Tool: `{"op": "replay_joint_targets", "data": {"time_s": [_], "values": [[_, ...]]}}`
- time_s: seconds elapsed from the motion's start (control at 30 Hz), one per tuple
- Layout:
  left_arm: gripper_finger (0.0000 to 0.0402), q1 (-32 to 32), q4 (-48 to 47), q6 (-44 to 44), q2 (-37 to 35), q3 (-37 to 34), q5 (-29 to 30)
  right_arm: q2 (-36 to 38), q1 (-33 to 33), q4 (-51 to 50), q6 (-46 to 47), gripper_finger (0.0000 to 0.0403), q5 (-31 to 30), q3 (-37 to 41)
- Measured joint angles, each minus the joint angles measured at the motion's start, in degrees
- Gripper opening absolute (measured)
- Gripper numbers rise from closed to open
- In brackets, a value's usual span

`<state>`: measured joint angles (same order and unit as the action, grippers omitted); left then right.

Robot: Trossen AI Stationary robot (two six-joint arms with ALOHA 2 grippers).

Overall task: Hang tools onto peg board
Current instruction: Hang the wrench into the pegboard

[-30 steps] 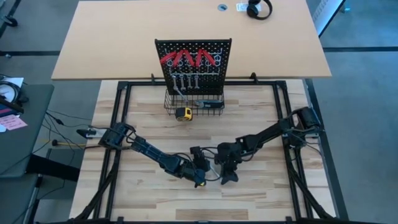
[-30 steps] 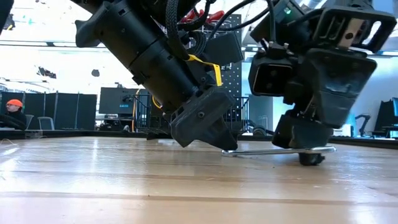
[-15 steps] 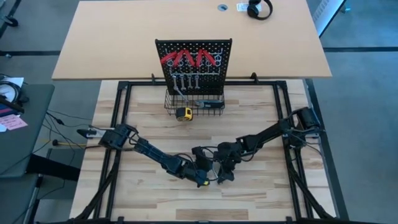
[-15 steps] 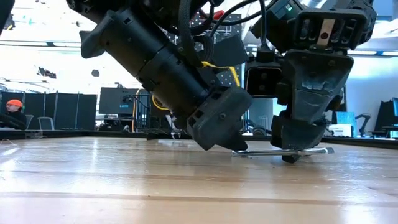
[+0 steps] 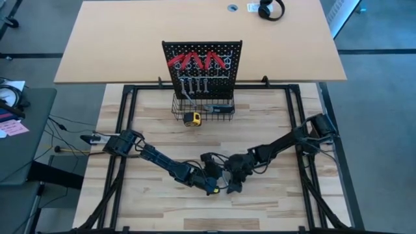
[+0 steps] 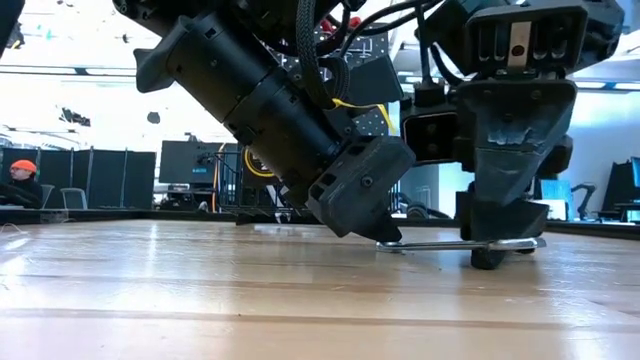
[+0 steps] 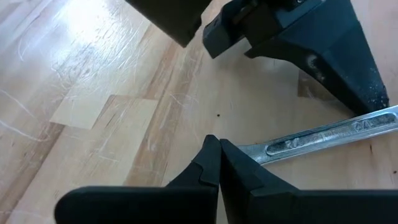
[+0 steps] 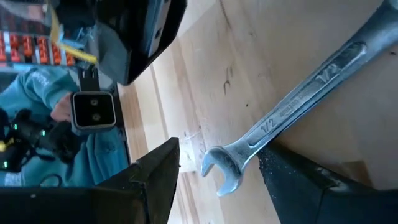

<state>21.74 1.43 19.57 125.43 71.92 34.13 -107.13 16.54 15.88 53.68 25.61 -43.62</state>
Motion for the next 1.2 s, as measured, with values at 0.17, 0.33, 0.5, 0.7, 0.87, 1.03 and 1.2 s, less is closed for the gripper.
{"op": "replay_joint_targets", "data": {"time_s": [0.17, 0.33, 0.5, 0.7, 0.87, 1.03, 1.2], "values": [[0.0000, 0.0, 0.1, 0.6, 0.0, 0.0, 0.0, -0.4, 0.4, 0.1, 3.3, 0.0230, -3.9, 0.0], [0.0000, 0.0, 0.1, 2.0, 0.0, -0.1, -0.2, -4.0, 0.8, 1.7, 7.2, 0.0228, -4.1, -1.4], [0.0000, 0.0, 0.1, 2.9, 0.0, -0.1, -0.3, -4.7, 1.1, 0.0, 6.6, 0.0192, -8.1, -2.8], [0.0000, 0.1, 0.4, 3.6, 0.0, -0.2, -0.4, -4.8, 1.3, -3.2, 2.6, 0.0084, -14.9, -3.5], [0.0000, 0.3, 1.4, 3.7, 0.0, -0.2, -0.4, -4.9, 1.6, -3.4, -2.1, 0.0010, -18.1, -3.5], [0.0000, 0.4, 1.0, 3.9, 0.0, -0.2, -0.4, -4.8, 1.6, -4.1, -6.3, 0.0015, -18.6, -3.4], [0.0000, 0.1, -2.3, 7.0, -0.1, 0.1, -1.1, 0.5, 1.6, -7.3, -12.9, 0.0013, -20.2, -2.7]]}}
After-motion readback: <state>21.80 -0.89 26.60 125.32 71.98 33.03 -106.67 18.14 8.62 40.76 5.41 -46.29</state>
